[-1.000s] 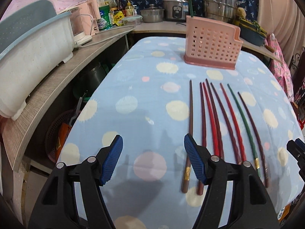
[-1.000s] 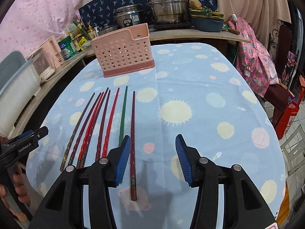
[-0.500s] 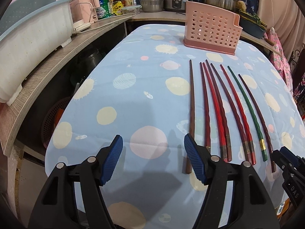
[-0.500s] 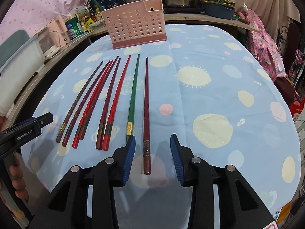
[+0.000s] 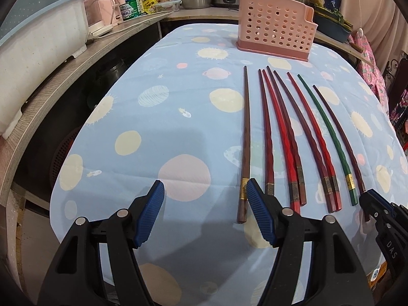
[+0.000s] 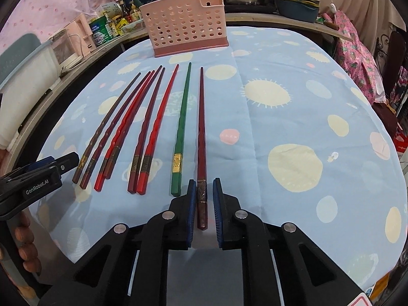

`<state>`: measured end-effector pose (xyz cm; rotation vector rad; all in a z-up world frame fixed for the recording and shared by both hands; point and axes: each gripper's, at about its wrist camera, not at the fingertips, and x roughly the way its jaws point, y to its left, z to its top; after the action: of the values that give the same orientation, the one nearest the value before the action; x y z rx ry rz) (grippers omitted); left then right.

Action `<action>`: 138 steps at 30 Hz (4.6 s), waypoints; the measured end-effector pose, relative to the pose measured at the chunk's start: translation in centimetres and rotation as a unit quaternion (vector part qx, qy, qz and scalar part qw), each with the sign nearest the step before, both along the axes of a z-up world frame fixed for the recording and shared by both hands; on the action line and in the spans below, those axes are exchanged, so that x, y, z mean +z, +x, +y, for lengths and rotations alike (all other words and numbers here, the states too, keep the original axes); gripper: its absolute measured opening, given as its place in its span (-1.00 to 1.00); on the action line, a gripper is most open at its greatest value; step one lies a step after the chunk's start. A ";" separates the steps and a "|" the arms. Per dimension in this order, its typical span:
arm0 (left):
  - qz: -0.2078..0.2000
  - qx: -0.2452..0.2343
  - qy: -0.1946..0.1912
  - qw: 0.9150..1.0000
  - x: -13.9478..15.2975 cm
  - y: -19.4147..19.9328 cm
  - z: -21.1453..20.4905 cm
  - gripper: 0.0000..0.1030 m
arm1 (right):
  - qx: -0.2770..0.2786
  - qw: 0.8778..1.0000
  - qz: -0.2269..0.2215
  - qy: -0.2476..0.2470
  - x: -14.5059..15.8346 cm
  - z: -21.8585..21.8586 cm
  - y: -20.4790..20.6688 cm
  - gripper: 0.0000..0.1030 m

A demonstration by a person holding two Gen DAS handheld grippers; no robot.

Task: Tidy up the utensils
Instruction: 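Move both tools back to the chopsticks and close the right tool on a dark-red chopstick, then close the left tool on a brown chopstick while the right tool holds its chopstick, then lift both held chopsticks and carry them over the pink basket, then open both tools to drop the chopsticks into the pink basket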

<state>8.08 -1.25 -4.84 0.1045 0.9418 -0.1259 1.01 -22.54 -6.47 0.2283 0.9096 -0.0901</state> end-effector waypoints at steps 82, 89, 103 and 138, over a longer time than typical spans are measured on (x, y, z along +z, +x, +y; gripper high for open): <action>-0.135 -0.028 -0.102 0.985 19.4 4.4 0.7 -0.87 | -0.037 0.979 -0.200 0.036 17.9 -8.2 3.0 -0.86; -0.164 -0.044 -0.117 0.979 23.7 6.9 -1.4 -0.87 | -0.028 0.974 -0.221 0.046 21.1 -9.0 6.1 -0.86; -0.268 -0.047 -0.177 0.946 34.2 14.1 -6.8 -0.87 | -0.030 0.948 -0.310 0.062 29.3 -10.7 15.1 -0.86; -0.230 -0.010 -0.130 0.964 24.1 24.2 -10.6 -0.04 | -0.018 0.965 -0.258 0.035 22.1 -9.6 27.7 -0.37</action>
<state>32.32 -11.88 19.27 -0.0978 0.4542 -0.2320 28.70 -32.10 15.60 0.3159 0.3900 -0.0301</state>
